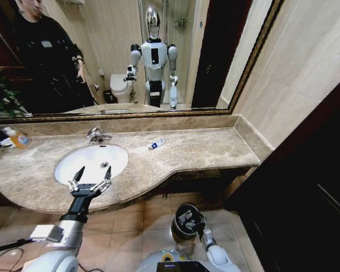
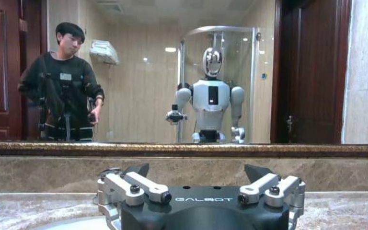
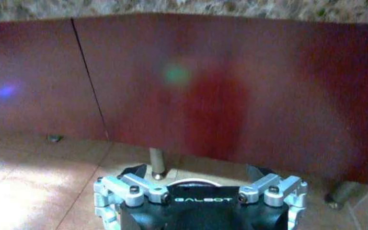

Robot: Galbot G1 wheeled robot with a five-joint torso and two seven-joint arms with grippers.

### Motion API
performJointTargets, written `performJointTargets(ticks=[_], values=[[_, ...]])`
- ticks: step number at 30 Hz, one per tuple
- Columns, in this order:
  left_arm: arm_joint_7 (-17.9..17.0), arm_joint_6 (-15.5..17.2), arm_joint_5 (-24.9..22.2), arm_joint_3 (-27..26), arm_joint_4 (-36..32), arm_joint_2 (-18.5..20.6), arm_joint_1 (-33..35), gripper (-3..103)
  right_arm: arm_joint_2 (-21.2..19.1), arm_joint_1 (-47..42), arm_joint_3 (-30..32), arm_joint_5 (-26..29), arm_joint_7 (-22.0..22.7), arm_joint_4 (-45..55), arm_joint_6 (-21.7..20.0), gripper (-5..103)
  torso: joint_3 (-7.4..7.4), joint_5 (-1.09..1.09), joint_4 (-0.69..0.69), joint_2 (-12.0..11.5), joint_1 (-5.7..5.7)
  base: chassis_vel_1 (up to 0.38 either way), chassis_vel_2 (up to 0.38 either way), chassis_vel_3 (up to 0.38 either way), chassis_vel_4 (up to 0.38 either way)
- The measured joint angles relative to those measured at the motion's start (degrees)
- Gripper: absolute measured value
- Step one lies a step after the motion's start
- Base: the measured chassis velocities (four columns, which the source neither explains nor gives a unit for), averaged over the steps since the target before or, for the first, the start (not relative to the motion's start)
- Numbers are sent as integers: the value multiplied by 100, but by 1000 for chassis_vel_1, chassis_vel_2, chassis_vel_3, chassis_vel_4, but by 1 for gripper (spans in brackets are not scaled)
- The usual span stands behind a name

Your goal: Pick up the trash from the sink and place it in the trash bin.

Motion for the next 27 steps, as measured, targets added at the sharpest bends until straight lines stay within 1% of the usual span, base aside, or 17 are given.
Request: performJointTargets(ticks=[2,3,5,7,9,10,12,14,15,17,18,20,21,22,23,26,27], values=[[0,0,0,0,0,0,0,100,-81,-131,43,157,-110,364,-131,100,0,0,0,0,0,0,0,0,0],[0,0,0,0,0,0,0,100,-81,-131,43,157,-110,364,-131,100,0,0,0,0,0,0,0,0,0],[0,0,0,0,0,0,0,100,-161,-261,80,323,-159,709,-306,100,0,0,0,0,0,0,0,0,0],[0,0,0,0,0,0,0,100,-294,-464,116,640,-160,1207,-578,100,0,0,0,0,0,0,0,0,0],[0,0,0,0,0,0,0,100,-333,-526,136,722,-151,1365,-662,100,0,1,0,0,0,0,0,0,0],[0,0,0,0,0,0,0,100,-419,-666,222,848,-130,1756,-762,100,0,0,0,0,0,0,0,0,0],[0,0,0,0,0,0,0,100,-441,-720,270,872,-134,1905,-736,100,0,-1,0,0,0,0,0,0,0],[0,0,0,0,0,0,0,100,-442,-929,564,878,-325,2552,-547,100,0,0,0,0,0,0,0,0,0],[0,0,0,0,0,0,0,100,-442,-929,564,878,-325,2552,-547,100,0,0,0,0,0,0,0,0,0],[0,0,0,1,0,0,0,100,-315,-1078,843,878,-593,3098,-612,100,0,-2,0,0,0,0,0,0,0],[0,0,0,0,0,0,0,100,-221,-1198,1063,882,-869,3571,-707,100,0,2,0,0,0,0,0,0,0],[0,0,0,0,0,0,0,100,-238,-1239,1107,903,-932,3736,-733,100,0,2,0,0,0,0,0,0,0],[0,0,0,0,0,0,0,100,-302,-1308,1168,974,-1044,4076,-797,100,0,-2,0,0,0,0,0,0,0],[0,0,0,0,0,0,0,100,-379,-1371,1185,1057,-1108,4385,-876,100,0,0,-1,0,0,0,0,0,0],[0,0,0,0,0,0,0,100,-379,-1371,1185,1057,-1108,4385,-876,100,0,0,-1,0,0,0,0,0,0],[0,0,0,0,0,0,0,100,-721,-1299,1089,1292,-1137,4945,-1093,100,0,0,-1,0,0,0,0,0,0],[0,0,0,0,0,0,0,100,-721,-1299,1089,1292,-1137,4945,-1093,100,0,0,-1,0,0,0,0,0,0]])
